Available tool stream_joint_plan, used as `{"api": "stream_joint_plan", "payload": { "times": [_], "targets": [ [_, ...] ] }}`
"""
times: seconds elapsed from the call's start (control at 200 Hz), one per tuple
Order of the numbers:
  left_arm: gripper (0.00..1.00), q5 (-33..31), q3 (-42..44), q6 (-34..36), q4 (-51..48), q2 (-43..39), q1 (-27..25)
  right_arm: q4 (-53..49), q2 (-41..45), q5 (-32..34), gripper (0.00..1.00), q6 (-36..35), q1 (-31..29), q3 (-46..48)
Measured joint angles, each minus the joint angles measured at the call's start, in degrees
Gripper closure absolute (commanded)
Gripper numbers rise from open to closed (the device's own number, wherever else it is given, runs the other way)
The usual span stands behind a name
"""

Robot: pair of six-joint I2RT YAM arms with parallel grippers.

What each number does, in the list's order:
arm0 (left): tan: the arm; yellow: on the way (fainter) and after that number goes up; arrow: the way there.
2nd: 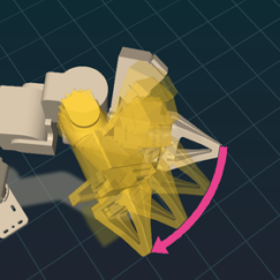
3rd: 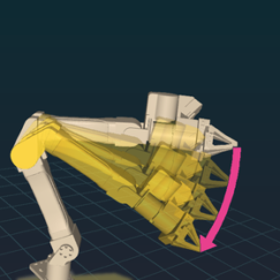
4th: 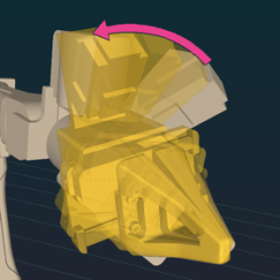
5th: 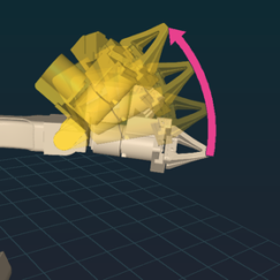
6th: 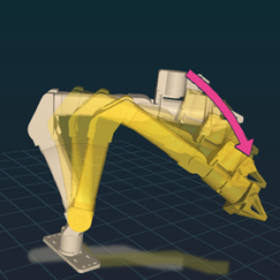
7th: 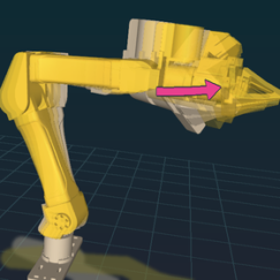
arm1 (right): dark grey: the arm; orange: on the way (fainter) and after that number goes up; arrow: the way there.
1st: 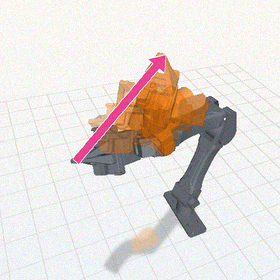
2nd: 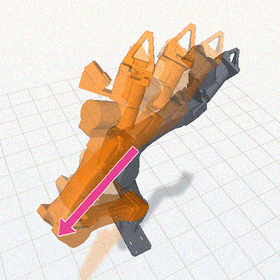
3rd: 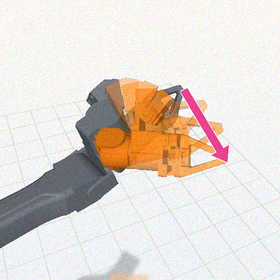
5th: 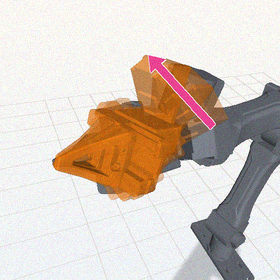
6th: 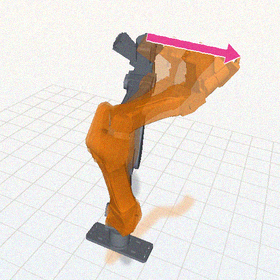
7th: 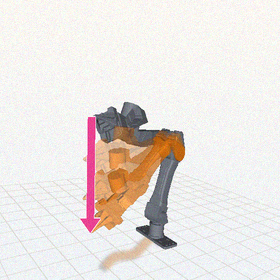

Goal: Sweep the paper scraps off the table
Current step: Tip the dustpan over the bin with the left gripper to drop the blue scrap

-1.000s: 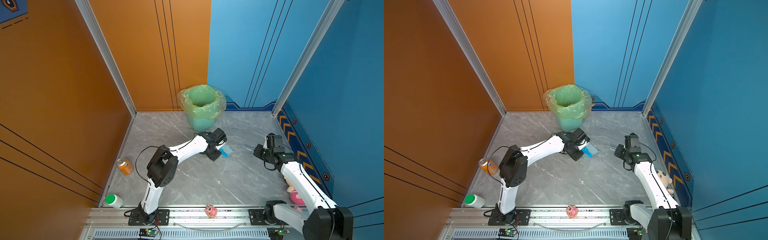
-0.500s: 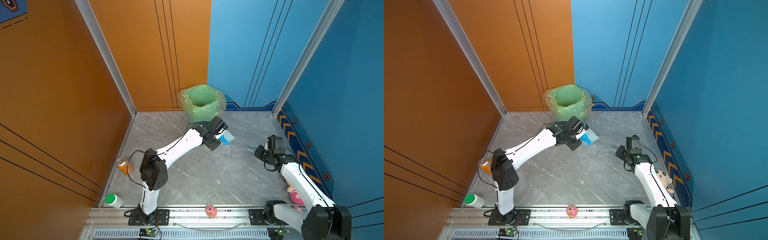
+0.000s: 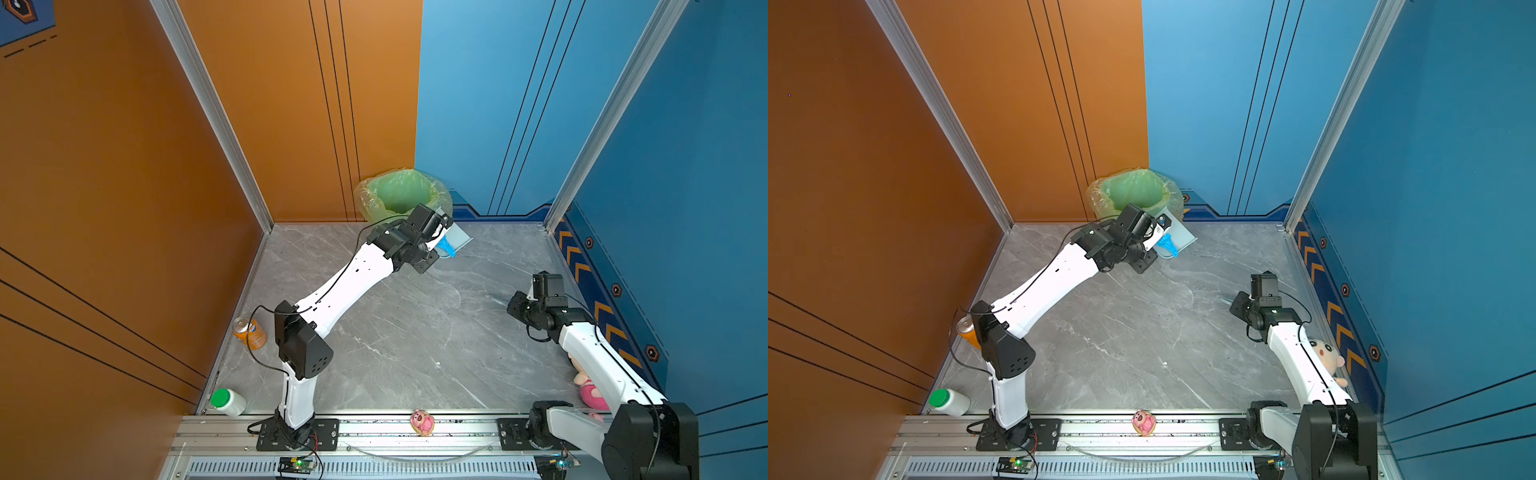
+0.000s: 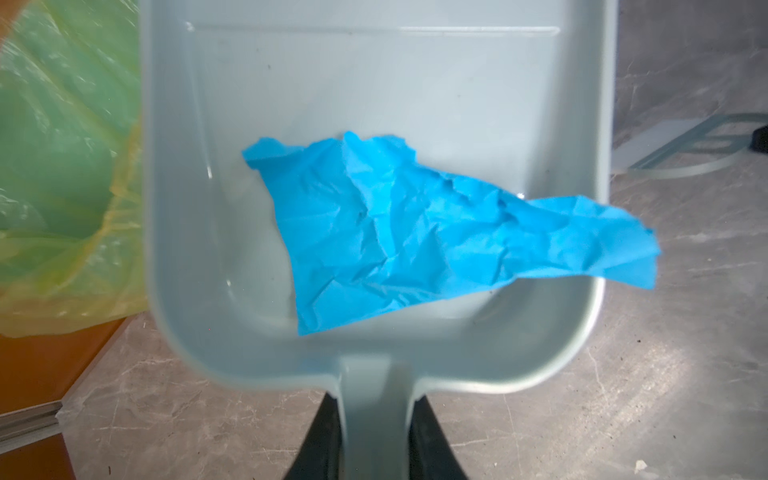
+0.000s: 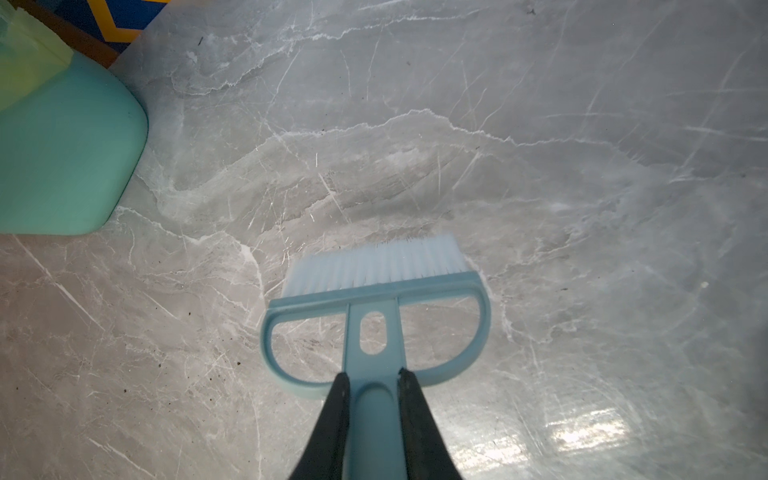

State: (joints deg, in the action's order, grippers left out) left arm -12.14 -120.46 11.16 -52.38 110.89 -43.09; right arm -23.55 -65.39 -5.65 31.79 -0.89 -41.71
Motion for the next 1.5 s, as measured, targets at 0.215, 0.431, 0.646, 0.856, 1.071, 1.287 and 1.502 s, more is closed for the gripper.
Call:
{"api": "stream_joint_plan", "payload": {
  "times": [0.215, 0.431, 0.646, 0.856, 1.071, 1.287, 1.502],
  "targets": [
    [1.0, -1.9, -5.4, 2.9, -0.2, 0.0, 1.1, 1.1, 0.0, -0.6, 1.0, 0.0, 0.2, 0.8],
    [1.0, -5.9, -13.4, 6.3, -0.2, 1.8, 3.1, 2.1, -0.2, -1.7, 1.0, 0.0, 0.2, 1.7],
    [1.0, -8.8, -22.4, 9.0, -0.2, 7.9, 5.8, 2.6, -0.7, -2.2, 1.0, 0.0, 0.2, 1.8],
    [1.0, -9.9, -29.8, 10.5, -0.1, 13.4, 9.6, 3.2, -1.9, -2.4, 1.0, 0.0, 0.2, 1.8],
    [1.0, -10.9, -31.1, 10.8, 2.0, 14.5, 14.0, 3.3, -2.9, -3.2, 1.0, 0.2, 0.2, 1.8],
    [1.0, -15.5, -30.3, 13.9, 9.9, 15.1, 16.9, 4.3, -3.2, -3.4, 1.0, 1.1, 0.2, 1.8],
    [1.0, -21.6, -28.8, 23.3, 21.5, 19.0, 17.6, 4.3, -3.2, -3.4, 1.0, 1.7, -0.1, 1.8]
  ]
}}
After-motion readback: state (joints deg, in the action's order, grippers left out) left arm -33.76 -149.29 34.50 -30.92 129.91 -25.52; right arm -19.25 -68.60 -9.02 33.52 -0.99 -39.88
